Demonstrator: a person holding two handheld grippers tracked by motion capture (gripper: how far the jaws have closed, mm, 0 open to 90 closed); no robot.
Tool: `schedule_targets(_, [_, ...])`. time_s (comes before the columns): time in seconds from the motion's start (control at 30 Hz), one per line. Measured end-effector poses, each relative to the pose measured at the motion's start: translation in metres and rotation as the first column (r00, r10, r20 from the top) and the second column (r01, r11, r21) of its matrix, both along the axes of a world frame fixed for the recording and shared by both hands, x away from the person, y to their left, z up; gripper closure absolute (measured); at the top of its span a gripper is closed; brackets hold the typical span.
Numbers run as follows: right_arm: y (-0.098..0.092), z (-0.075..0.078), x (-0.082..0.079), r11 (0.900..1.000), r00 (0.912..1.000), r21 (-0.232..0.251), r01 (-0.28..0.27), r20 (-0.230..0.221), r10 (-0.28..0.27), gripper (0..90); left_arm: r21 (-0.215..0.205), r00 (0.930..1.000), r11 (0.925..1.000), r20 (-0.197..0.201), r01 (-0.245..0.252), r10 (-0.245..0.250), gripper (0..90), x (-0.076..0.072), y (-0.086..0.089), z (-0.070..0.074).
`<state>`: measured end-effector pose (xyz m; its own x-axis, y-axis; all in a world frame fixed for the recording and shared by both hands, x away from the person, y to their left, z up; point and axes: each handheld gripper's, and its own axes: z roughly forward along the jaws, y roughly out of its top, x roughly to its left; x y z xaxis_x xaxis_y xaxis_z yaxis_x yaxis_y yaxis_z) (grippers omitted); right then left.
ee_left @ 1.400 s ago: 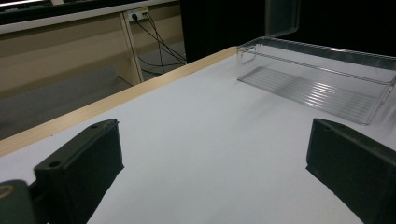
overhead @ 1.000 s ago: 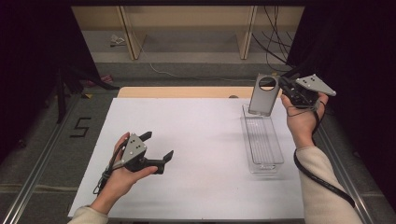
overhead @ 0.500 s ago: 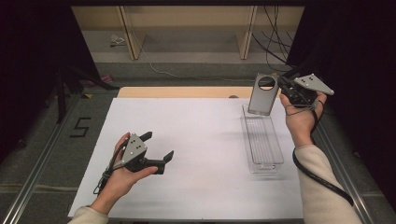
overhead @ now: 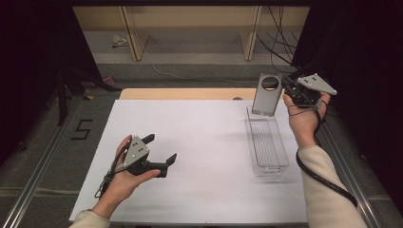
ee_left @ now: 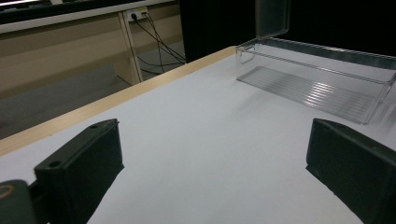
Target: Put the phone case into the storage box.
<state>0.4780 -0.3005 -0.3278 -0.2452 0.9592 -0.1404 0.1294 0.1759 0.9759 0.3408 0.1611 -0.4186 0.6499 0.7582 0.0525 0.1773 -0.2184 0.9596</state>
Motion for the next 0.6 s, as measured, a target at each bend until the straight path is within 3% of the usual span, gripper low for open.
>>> schedule_targets(0.6, [0.0, -0.0025, 0.0069, 1.0, 1.0, -0.006, 0.009, -0.001, -0.009, 84.2, -0.003, 1.0, 1.0, 0.0, -0.003, 0.003, 3.3, -0.0006, 0.0003, 0.0002])
